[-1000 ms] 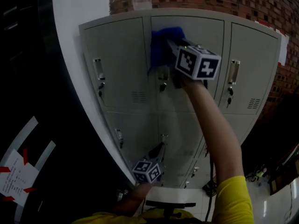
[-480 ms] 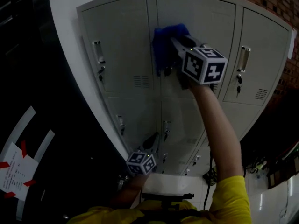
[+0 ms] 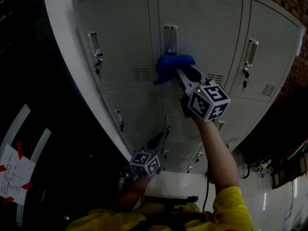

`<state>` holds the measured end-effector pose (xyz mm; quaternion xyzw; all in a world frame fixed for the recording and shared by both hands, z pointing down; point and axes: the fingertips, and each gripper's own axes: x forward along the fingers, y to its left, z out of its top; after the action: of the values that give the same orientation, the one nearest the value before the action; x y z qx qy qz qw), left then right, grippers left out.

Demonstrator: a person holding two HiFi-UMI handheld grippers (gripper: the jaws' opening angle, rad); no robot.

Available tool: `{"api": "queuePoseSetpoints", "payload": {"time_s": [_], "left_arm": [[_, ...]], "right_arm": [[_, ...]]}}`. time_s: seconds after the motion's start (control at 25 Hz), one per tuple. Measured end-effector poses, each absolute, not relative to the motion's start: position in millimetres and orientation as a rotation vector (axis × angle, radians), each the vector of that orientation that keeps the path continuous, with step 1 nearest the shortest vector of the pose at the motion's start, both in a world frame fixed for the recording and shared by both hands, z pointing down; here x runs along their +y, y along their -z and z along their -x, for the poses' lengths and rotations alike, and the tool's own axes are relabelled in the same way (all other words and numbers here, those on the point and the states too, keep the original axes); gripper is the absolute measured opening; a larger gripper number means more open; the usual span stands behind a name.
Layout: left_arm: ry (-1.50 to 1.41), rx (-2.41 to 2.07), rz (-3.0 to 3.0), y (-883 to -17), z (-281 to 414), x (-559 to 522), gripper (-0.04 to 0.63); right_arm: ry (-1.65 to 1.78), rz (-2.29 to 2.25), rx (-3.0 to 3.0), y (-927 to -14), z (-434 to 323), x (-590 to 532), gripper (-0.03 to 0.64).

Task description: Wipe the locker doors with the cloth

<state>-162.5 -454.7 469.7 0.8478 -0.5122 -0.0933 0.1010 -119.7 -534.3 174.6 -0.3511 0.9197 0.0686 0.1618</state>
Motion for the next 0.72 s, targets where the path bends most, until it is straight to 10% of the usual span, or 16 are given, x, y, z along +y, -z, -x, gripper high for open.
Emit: {"api": "queuePoseSetpoints", "payload": {"time_s": [0.72], "left_arm": [[0.285, -1.585, -2.422, -484.1, 192.9, -446.2, -0.008]], "right_arm": [[0.024, 1.25, 2.653, -408.8, 76.2, -490.3, 0.071]]}}
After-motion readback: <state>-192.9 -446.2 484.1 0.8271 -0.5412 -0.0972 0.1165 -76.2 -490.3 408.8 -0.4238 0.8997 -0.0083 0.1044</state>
